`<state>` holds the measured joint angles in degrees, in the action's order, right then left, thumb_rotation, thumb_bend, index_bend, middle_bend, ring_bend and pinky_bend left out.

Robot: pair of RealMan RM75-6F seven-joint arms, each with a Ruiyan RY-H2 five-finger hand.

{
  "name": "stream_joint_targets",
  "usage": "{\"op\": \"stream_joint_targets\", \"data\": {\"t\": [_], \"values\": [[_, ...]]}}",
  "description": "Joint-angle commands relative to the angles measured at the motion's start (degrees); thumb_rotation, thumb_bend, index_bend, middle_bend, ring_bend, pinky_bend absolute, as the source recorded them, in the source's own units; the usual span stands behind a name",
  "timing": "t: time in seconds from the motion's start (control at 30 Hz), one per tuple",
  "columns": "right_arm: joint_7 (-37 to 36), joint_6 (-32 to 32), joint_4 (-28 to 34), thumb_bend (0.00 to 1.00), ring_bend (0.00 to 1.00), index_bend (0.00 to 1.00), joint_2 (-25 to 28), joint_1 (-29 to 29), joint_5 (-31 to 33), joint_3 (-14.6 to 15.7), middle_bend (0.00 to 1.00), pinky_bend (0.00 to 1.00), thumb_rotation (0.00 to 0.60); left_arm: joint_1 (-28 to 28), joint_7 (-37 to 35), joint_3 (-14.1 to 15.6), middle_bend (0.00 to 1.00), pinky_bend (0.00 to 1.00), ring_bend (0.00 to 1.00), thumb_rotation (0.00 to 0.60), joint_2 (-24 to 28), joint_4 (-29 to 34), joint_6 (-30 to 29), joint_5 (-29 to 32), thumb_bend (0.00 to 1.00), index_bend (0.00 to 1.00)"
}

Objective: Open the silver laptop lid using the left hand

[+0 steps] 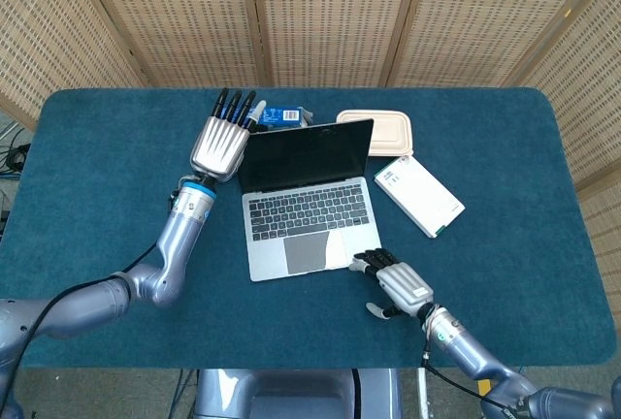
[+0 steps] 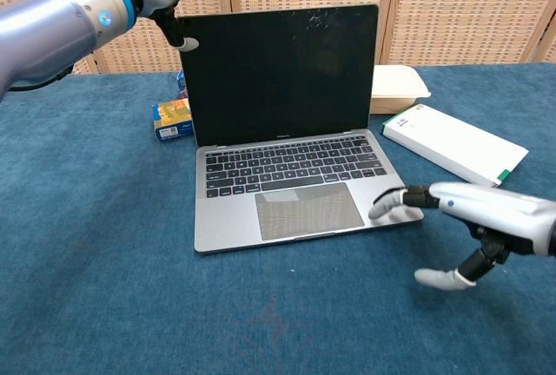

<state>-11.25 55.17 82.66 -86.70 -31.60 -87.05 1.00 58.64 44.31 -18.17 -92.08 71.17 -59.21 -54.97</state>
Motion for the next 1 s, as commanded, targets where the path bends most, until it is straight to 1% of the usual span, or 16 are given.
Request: {"op": "stream_joint_targets", "data": {"t": [0.03, 0.1, 0.13, 0.2, 0.3, 0.37, 0.47, 0.53, 0.6, 0.73, 0.8, 0.9, 1.0], "values": [[-0.64, 2.33, 1.10, 0.39, 0.00, 0.17, 1.31, 0.18, -1.16, -1.01, 0.11, 0.00, 0.600, -2.76, -4.20, 1.64, 0.00, 0.00, 0.00, 0.600, 3.09, 4.59, -2.18, -3.44, 0.31, 0.05], [-0.62, 3.64, 1.90, 0.38, 0.00, 0.17, 2.33, 0.25, -1.46, -1.71, 0.11, 0.00, 0.600, -4.31, -6.15, 2.15, 0.00, 0.00, 0.00, 0.600, 4.80, 7.36, -3.48, -4.71, 0.31, 0.04], [-0.39, 4.33, 2.66, 0.38, 0.00, 0.17, 3.30, 0.32, -1.52, -2.08, 0.11, 0.00, 0.600, -5.75, -7.86, 2.54, 0.00, 0.00, 0.00, 0.600, 6.62, 10.29, -4.23, -5.33, 0.31, 0.04], [0.30, 5.19, 3.61, 0.37, 0.00, 0.17, 4.62, 0.52, -1.41, -2.50, 0.11, 0.00, 0.600, -7.88, -9.85, 2.85, 0.00, 0.00, 0.00, 0.600, 9.59, 14.97, -4.86, -4.92, 0.31, 0.04], [1.80, 6.67, 4.94, 0.37, 0.00, 0.17, 6.75, 1.32, -0.72, -2.99, 0.11, 0.00, 0.600, -10.93, -10.82, 3.86, 0.00, 0.00, 0.00, 0.600, 14.54, 21.55, -5.91, -4.25, 0.32, 0.04], [3.19, 7.76, 5.72, 0.36, 0.00, 0.17, 8.39, 2.10, -0.03, -3.22, 0.11, 0.00, 0.600, -13.78, -11.98, 5.54, 0.00, 0.00, 0.00, 0.600, 18.09, 25.49, -7.72, -5.65, 0.32, 0.04], [4.80, 9.51, 5.85, 0.36, 0.00, 0.17, 10.31, 3.36, 1.01, -3.60, 0.11, 0.00, 0.600, -17.86, -14.80, 8.41, 0.00, 0.00, 0.00, 0.600, 21.41, 28.25, -10.87, -9.59, 0.32, 0.04], [5.63, 10.41, 5.53, 0.37, 0.00, 0.17, 11.44, 4.19, 1.87, -3.80, 0.11, 0.00, 0.600, -20.65, -16.68, 10.53, 0.00, 0.00, 0.00, 0.600, 22.83, 28.86, -13.35, -12.47, 0.32, 0.04], [6.44, 11.63, 5.08, 0.37, 0.00, 0.17, 12.73, 5.37, 3.20, -4.13, 0.11, 0.00, 0.600, -24.84, -19.28, 13.68, 0.00, 0.00, 0.00, 0.600, 24.32, 28.75, -17.25, -16.41, 0.32, 0.04], [6.93, 13.28, 4.82, 0.37, 0.00, 0.17, 14.00, 7.08, 5.03, -4.55, 0.11, 0.00, 0.600, -30.94, -23.81, 17.24, 0.00, 0.00, 0.00, 0.600, 25.72, 28.32, -22.41, -19.25, 0.32, 0.04], [8.15, 14.69, 4.49, 0.37, 0.00, 0.17, 14.51, 8.24, 5.64, -4.57, 0.11, 0.00, 0.600, -34.77, -25.27, 19.52, 0.00, 0.00, 0.00, 0.600, 25.94, 26.86, -26.31, -21.58, 0.32, 0.04], [10.81, 16.69, 4.20, 0.36, 0.00, 0.17, 14.78, 9.90, 6.55, -4.42, 0.11, 0.00, 0.600, -39.35, -27.12, 22.09, 0.00, 0.00, 0.00, 0.600, 25.78, 25.10, -30.47, -23.51, 0.32, 0.04], [13.73, 19.18, 4.82, 0.37, 0.00, 0.17, 14.82, 12.10, 7.48, -4.03, 0.11, 0.00, 0.600, -43.73, -29.97, 23.47, 0.00, 0.00, 0.00, 0.600, 24.95, 23.08, -34.80, -25.31, 0.32, 0.04]]}}
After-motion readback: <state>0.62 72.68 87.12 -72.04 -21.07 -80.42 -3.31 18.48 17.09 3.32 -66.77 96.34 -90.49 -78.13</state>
